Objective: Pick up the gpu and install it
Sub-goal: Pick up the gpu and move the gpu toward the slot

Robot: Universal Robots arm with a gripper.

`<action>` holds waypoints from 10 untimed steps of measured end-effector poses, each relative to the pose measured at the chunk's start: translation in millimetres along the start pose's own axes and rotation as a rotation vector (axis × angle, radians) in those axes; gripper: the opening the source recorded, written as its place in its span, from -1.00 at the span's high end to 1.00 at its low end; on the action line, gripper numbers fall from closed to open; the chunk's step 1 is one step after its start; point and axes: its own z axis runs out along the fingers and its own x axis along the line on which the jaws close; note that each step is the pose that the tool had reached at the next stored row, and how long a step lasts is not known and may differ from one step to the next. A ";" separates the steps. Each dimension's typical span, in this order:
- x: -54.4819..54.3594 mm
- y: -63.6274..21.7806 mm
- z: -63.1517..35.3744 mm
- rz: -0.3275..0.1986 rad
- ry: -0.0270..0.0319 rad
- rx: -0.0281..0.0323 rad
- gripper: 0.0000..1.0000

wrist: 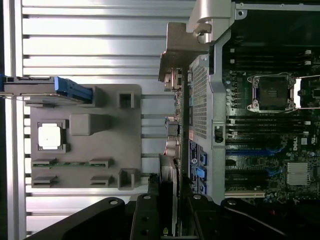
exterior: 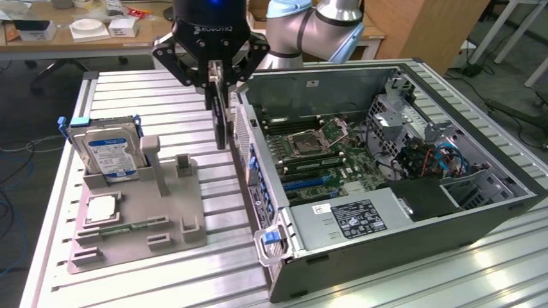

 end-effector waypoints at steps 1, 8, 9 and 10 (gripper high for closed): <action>-1.2 0.0 0.0 0.000 0.0000 0.0000 0.47; -9.5 0.2 0.2 0.000 -0.0001 0.0000 0.47; -10.7 0.2 0.2 0.000 -0.0001 0.0000 0.47; -12.0 0.2 0.3 0.000 -0.0001 -0.0001 0.47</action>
